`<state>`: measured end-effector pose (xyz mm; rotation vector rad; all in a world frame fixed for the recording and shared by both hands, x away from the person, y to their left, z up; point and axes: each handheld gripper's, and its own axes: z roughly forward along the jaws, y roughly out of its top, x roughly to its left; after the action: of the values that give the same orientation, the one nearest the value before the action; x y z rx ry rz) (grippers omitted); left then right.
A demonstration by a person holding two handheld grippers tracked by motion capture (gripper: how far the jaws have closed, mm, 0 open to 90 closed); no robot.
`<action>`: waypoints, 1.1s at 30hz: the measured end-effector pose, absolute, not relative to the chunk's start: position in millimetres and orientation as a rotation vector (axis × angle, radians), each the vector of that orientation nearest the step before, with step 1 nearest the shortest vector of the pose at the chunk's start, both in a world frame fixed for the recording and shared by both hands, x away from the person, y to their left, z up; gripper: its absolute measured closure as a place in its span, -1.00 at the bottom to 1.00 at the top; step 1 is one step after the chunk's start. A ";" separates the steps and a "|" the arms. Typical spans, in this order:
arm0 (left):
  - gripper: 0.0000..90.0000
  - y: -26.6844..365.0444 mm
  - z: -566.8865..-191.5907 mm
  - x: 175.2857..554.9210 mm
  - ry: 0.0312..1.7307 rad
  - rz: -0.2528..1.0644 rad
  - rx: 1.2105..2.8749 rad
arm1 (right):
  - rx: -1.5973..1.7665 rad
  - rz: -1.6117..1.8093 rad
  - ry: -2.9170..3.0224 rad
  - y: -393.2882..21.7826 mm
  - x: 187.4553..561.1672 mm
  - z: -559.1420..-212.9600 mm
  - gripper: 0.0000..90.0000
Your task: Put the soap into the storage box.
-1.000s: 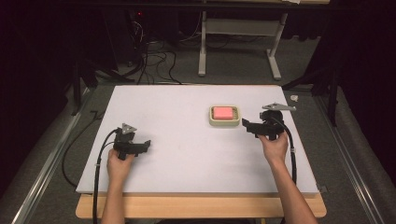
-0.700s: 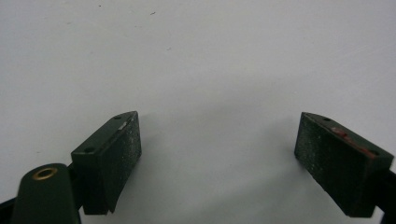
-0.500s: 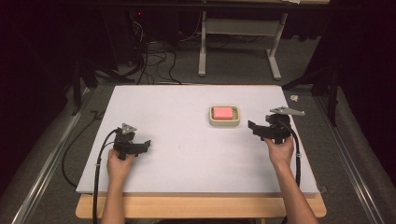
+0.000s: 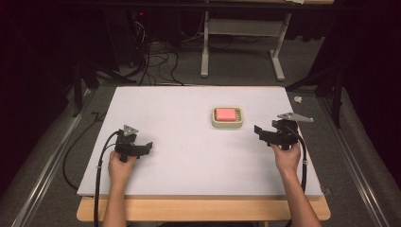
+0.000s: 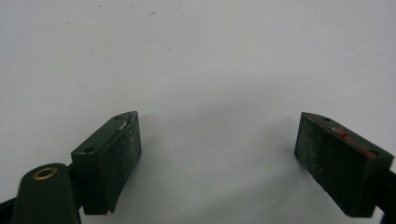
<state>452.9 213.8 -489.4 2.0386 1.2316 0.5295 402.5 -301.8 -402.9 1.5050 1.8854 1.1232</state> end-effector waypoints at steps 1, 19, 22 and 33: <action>-0.66 213.7 -489.4 452.9 1.232 0.529 2.039 | 1.500 1.122 1.885 -302.6 401.8 -403.5 -0.55; -0.66 213.7 -489.4 452.9 1.232 0.529 2.039 | 1.559 1.122 1.885 -309.6 390.2 -421.1 -0.55; -0.66 213.7 -489.4 452.9 1.232 0.530 2.039 | 1.559 1.126 1.885 -309.7 389.2 -422.5 -0.55; -0.66 213.7 -489.4 452.9 1.232 0.529 2.039 | 1.580 1.119 1.897 -309.4 385.8 -429.7 -0.54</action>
<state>452.9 213.7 -489.4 2.0386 1.2318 0.5295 385.8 -309.4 -429.7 1.5797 1.8967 1.1189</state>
